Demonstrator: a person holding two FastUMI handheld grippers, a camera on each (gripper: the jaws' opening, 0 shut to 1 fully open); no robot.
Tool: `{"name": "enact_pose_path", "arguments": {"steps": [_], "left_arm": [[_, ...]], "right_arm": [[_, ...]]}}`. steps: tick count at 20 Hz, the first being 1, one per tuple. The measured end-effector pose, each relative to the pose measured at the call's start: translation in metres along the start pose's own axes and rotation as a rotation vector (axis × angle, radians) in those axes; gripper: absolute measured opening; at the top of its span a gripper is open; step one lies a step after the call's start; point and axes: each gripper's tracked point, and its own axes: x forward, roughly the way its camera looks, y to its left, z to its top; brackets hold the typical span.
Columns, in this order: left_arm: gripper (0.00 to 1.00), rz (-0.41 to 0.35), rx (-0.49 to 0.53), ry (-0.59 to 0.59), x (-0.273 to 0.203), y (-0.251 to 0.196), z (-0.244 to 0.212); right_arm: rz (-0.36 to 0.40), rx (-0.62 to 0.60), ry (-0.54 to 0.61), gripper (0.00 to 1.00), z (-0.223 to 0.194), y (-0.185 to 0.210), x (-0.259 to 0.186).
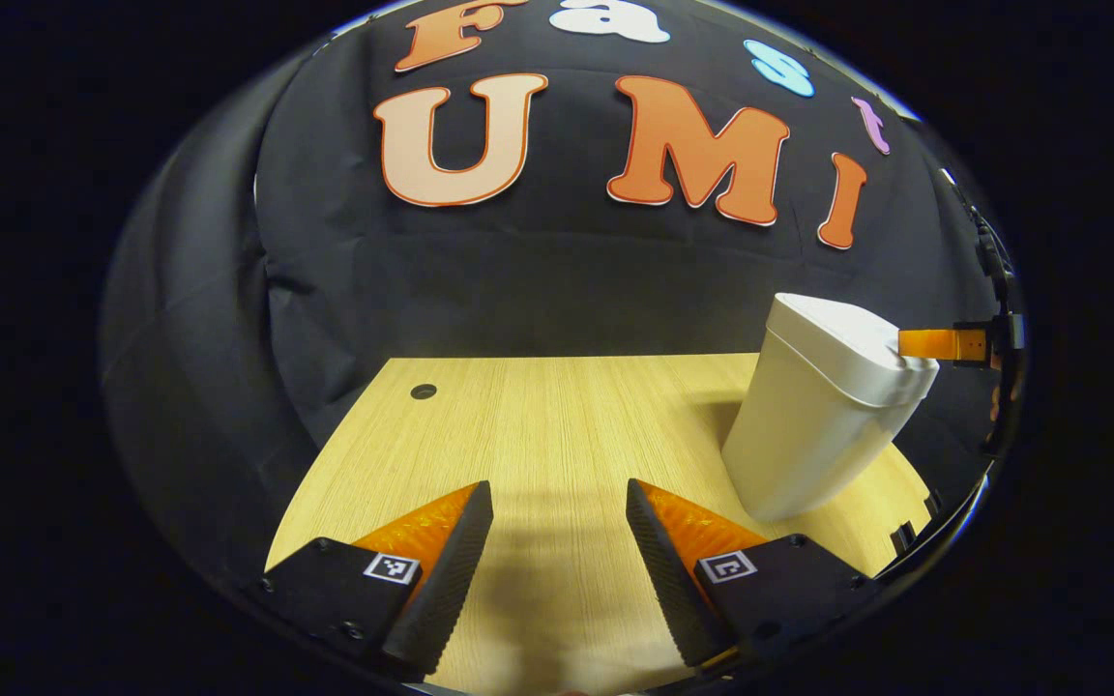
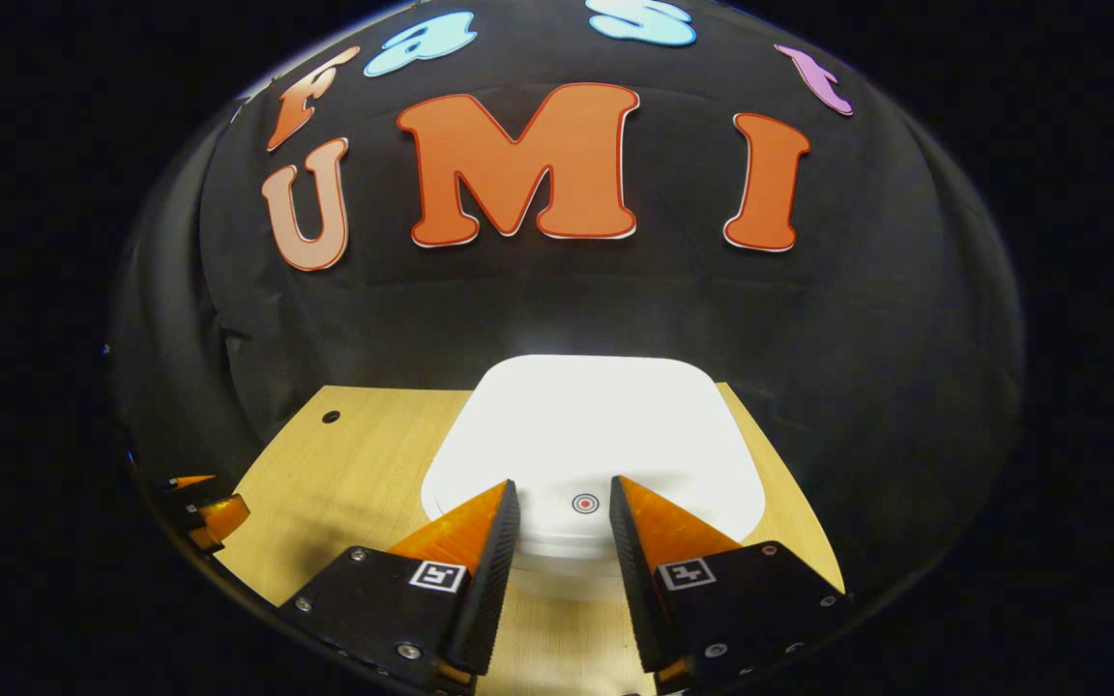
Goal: Press the lid of the desktop garbage bin to open it, pick up the crumpled paper on the desktop and throw it into the bin, then pick up the pop can on the desktop and drop it into the bin, and finally close the garbage bin lid.
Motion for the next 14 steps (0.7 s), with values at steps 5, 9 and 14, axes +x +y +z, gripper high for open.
{"name": "enact_pose_path", "arguments": {"steps": [5,9,14], "left_arm": [[0.89,0.002,-0.014,-0.057,-0.005,0.011,0.027],[0.89,0.008,-0.002,-0.135,-0.014,0.021,0.060],[0.90,0.025,0.006,-0.238,-0.029,0.031,0.100]], "right_arm": [[-0.019,-0.019,-0.057,0.58,0.006,0.004,-0.002],[-0.017,-0.036,-0.091,0.65,0.007,0.017,-0.009],[0.058,-0.131,-0.213,0.74,0.028,0.066,-0.024]]}}
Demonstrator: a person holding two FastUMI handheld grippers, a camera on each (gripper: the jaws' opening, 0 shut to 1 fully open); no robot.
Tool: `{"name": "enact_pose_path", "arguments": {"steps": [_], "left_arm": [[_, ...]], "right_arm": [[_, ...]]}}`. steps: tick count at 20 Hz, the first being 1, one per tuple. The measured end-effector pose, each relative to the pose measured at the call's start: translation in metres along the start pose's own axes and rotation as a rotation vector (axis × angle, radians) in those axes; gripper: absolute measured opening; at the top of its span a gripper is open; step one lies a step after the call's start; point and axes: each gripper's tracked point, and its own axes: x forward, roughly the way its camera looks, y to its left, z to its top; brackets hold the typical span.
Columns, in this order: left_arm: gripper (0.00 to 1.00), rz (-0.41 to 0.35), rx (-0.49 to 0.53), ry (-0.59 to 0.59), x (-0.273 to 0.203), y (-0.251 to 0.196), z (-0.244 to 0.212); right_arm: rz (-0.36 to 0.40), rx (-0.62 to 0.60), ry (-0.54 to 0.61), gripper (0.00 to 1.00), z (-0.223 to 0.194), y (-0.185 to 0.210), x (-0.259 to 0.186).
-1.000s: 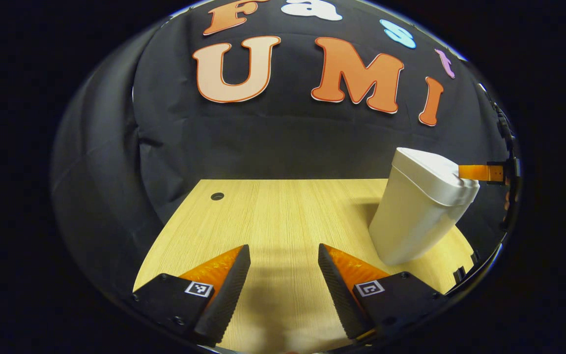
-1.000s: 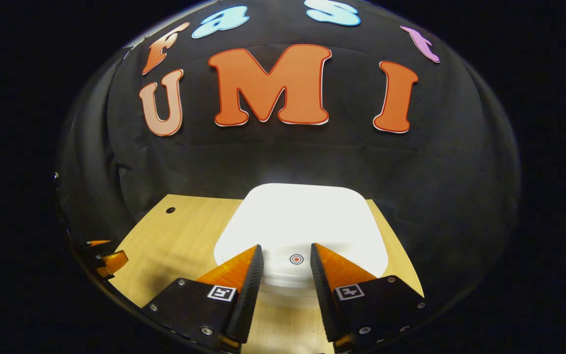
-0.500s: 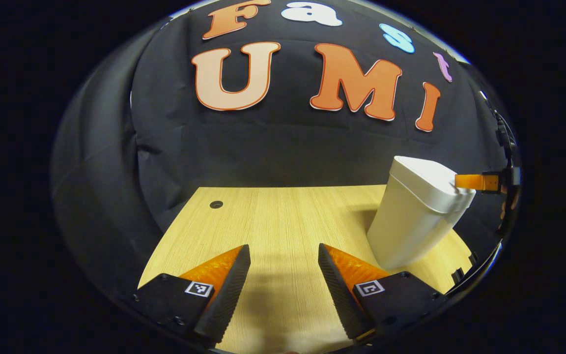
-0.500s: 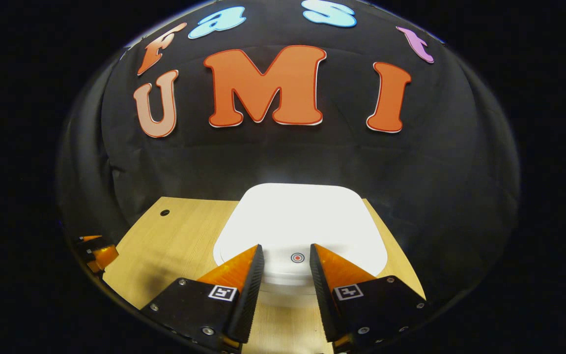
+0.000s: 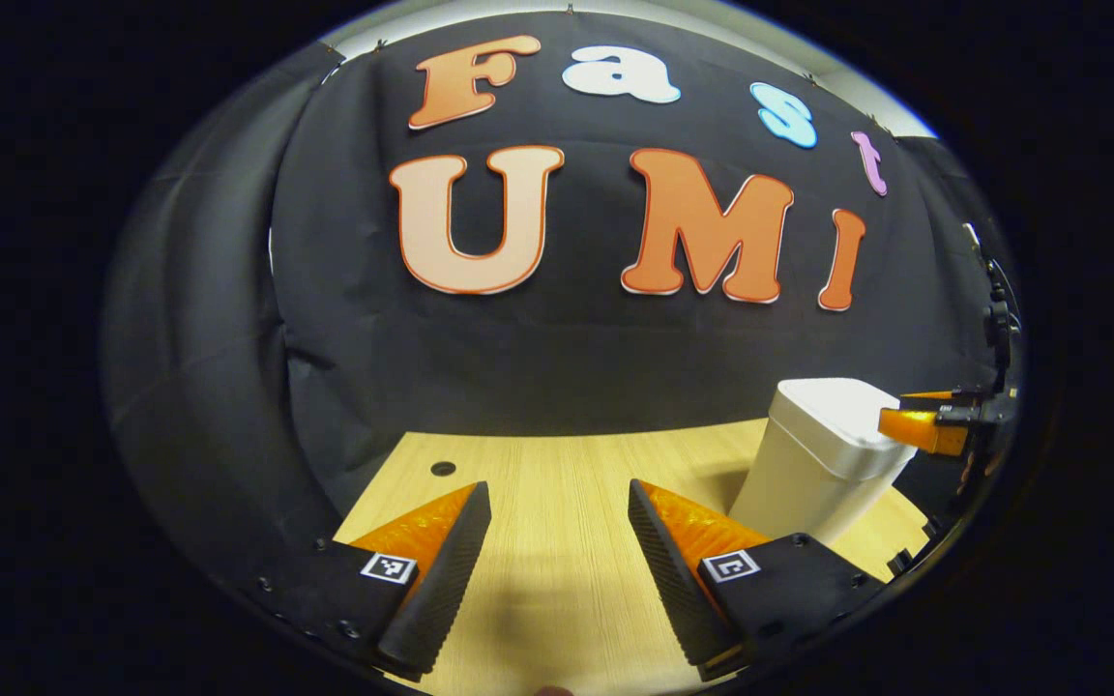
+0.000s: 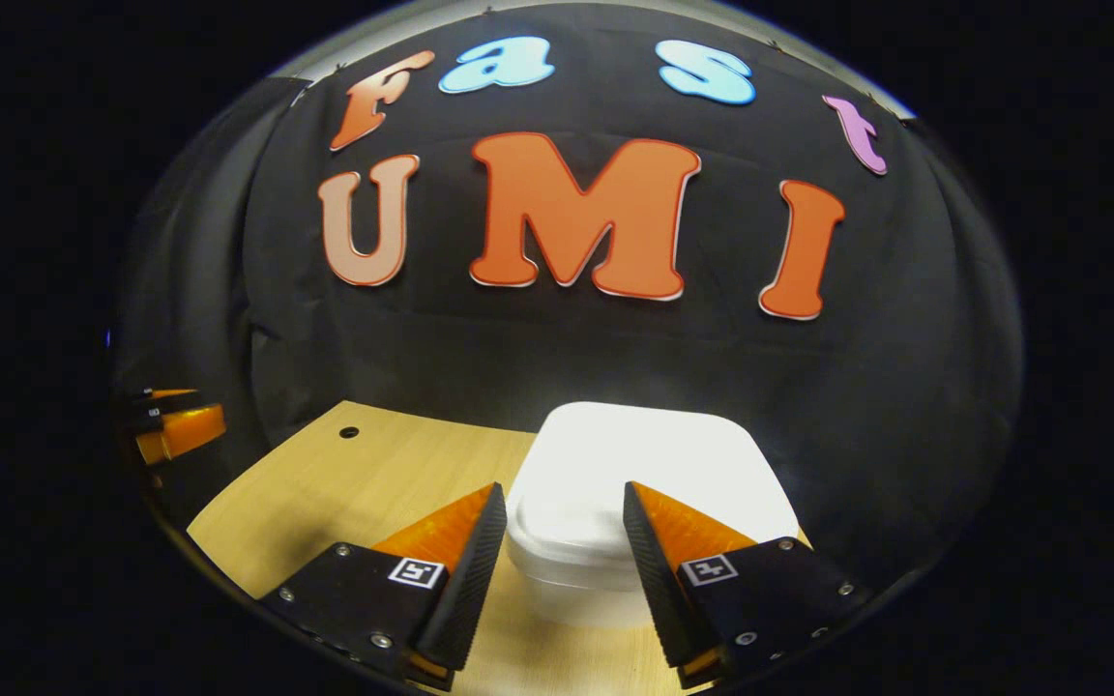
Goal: Press the lid of the desktop garbage bin to open it, pick up the crumpled paper on the desktop and throw it into the bin, then pick up the pop can on the desktop and drop it into the bin, and finally close the garbage bin lid.
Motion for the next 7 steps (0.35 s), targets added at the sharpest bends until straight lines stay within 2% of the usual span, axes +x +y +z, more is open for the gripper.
{"name": "enact_pose_path", "arguments": {"steps": [2,7], "left_arm": [[0.96,0.016,0.012,-0.045,-0.003,0.003,0.016],[0.97,0.046,0.033,-0.152,-0.019,0.010,0.044]], "right_arm": [[0.024,-0.014,-0.042,0.82,0.011,0.018,-0.001],[0.092,0.004,-0.173,0.90,0.045,0.055,-0.008]]}}
